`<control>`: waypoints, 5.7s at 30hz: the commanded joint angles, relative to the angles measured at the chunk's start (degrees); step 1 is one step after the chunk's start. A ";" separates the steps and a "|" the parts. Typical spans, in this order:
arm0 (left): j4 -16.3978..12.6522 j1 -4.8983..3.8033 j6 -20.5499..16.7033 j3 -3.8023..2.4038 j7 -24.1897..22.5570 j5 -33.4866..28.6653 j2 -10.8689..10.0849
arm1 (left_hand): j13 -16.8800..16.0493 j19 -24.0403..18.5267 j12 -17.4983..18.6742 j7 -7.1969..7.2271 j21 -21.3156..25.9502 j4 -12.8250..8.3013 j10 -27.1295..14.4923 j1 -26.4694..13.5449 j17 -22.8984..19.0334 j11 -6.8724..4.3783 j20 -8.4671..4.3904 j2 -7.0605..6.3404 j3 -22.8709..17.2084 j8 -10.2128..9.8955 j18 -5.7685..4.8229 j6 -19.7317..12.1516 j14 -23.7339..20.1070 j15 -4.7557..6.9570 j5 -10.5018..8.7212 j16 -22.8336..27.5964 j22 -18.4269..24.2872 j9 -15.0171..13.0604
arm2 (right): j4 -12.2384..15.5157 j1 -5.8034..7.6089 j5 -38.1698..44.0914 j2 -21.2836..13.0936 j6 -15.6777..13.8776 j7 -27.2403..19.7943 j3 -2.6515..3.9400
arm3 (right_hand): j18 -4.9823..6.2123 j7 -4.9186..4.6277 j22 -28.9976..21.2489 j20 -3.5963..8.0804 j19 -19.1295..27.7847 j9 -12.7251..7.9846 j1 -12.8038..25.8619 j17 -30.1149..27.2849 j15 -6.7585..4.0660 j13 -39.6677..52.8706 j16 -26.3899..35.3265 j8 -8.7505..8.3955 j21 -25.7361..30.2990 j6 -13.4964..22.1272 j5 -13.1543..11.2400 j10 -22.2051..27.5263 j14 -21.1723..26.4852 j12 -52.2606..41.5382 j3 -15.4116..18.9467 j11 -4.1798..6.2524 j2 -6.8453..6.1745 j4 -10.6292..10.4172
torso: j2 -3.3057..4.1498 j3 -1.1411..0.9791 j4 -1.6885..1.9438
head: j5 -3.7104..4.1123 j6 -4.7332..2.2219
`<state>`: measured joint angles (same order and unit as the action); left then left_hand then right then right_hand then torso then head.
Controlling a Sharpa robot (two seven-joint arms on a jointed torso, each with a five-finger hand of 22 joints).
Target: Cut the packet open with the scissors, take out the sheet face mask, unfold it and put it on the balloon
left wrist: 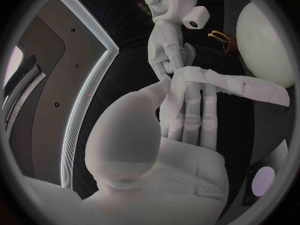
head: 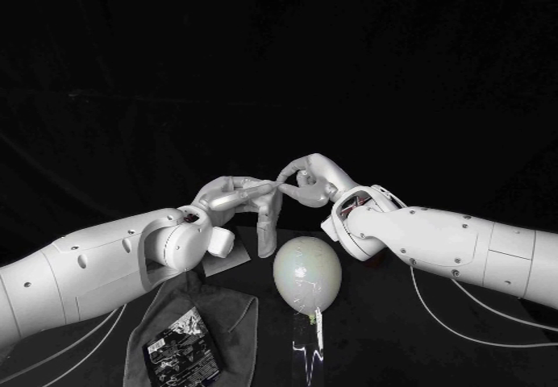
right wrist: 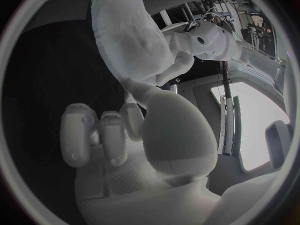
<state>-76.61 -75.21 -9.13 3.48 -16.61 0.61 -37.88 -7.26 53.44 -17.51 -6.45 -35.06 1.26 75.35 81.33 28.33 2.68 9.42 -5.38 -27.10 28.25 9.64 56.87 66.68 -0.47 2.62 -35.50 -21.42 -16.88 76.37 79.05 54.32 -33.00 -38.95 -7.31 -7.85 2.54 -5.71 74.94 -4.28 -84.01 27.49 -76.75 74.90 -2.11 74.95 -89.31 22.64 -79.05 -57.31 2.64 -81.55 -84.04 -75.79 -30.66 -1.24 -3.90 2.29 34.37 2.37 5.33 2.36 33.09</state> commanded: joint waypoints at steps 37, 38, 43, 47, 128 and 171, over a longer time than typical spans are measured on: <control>-5.08 0.05 7.33 -0.11 -3.00 3.40 -1.09 | -0.43 -6.83 0.27 -5.31 6.58 3.88 -13.69 -4.47 1.22 5.29 4.27 -5.63 5.63 -3.90 0.42 -9.87 -12.53 -4.61 0.18 -2.70 3.90 1.87 | -3.31 -0.26 -0.38 2.23 -9.08 -2.76 0.03 | -0.26 0.55 12.05 0.86 -1.05 1.26 0.64 14.02 -0.78 4.10 -0.24 2.29 -0.95 0.27 0.15 -0.86 -5.69 -0.49 -1.68 0.57 0.88 0.69 | 0.01 0.03 -0.01 | 0.29 -0.16; -5.29 0.06 7.47 -0.11 -3.11 3.47 -1.03 | -0.41 -6.80 0.21 -5.42 6.75 3.97 -14.09 -4.35 1.17 5.39 4.37 -5.57 5.67 -4.00 0.49 -10.16 -12.76 -4.70 0.18 -2.83 4.04 1.98 | -3.45 -0.26 -0.65 2.33 -9.22 -2.97 0.03 | -0.25 0.55 12.03 0.86 -1.02 1.27 0.68 13.96 -0.78 4.07 -0.21 2.31 -0.89 0.31 0.15 -0.84 -5.67 -0.45 -1.71 0.57 0.88 0.69 | -0.01 0.02 0.01 | 0.28 -0.15; -5.53 0.06 7.87 -0.12 -3.28 3.62 -0.83 | -0.11 -6.93 0.37 -5.62 7.50 4.04 -15.83 -3.35 0.74 5.74 4.72 -4.86 5.19 -4.24 0.61 -10.80 -13.91 -5.04 0.18 -2.86 4.58 2.35 | -3.90 -0.28 -2.70 2.60 -9.81 -4.45 0.03 | -0.17 0.55 11.92 0.88 -0.84 1.33 0.93 13.76 -0.78 3.81 -0.12 2.45 -0.54 0.51 0.14 -0.67 -5.62 -0.09 -1.79 0.56 0.89 0.62 | 0.01 -0.01 -0.04 | 0.29 -0.14; -5.45 0.06 8.62 -0.12 -3.16 3.94 -0.60 | 0.27 -7.16 0.76 -5.26 8.03 3.86 -17.01 -2.38 0.34 5.71 4.91 -4.28 4.40 -4.73 0.63 -11.43 -14.67 -5.14 0.19 -2.66 4.94 2.75 | -4.13 -0.29 -5.18 2.68 -9.78 -5.91 0.03 | -0.05 0.56 11.76 0.89 -0.57 1.41 1.22 13.48 -0.77 3.60 0.00 2.62 -0.01 0.76 0.14 -0.53 -5.55 0.22 -1.82 0.56 0.88 0.52 | 0.00 0.00 -0.03 | 0.29 -0.16; 15.68 0.15 21.31 -0.60 2.88 -5.92 7.34 | 3.52 -18.52 1.23 -8.72 22.33 15.65 -24.01 -31.25 -16.53 9.40 7.17 7.39 23.94 -6.93 -4.82 -12.11 -24.95 -9.98 0.07 12.41 14.14 6.31 | 1.28 8.34 -19.56 -1.53 31.15 -12.31 0.72 | 0.24 0.69 11.34 1.05 0.37 2.22 1.64 13.20 -1.01 1.48 0.15 4.44 1.49 2.68 0.15 1.13 -5.45 3.48 -0.72 0.54 0.89 0.81 | 0.02 0.07 -0.01 | -0.36 -1.36; 17.30 0.05 35.45 -0.61 8.40 -6.30 7.19 | 2.43 -3.67 5.54 -4.13 23.60 15.52 -8.39 -23.95 -10.43 4.52 6.81 19.04 46.39 -2.56 0.51 -4.96 -6.21 -4.39 0.07 12.65 17.48 2.46 | -4.26 10.24 -24.27 -2.66 38.45 -9.00 0.71 | 0.23 0.67 11.36 1.08 0.41 2.27 1.59 13.42 -1.01 1.53 0.06 4.66 1.47 2.71 0.15 1.18 -5.50 3.49 -0.56 0.55 0.88 0.94 | -0.01 0.03 -0.03 | -0.64 -0.98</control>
<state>-59.04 -75.06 26.22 2.95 -8.26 -7.04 -30.73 -4.83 50.15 -12.15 -10.86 -11.65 16.72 66.49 56.94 17.85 7.30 16.37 13.64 18.97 25.86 10.21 51.66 60.80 -4.92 2.88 -23.05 -4.02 -14.35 72.51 89.22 31.17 -35.69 -1.11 -16.85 -7.18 2.53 -4.81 74.91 -3.60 -83.66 29.68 -74.86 74.95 -2.77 74.99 -88.98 27.03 -77.64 -54.93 2.52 -80.54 -84.13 -72.50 -31.30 -0.63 -3.10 2.92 34.34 2.41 5.32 1.78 32.10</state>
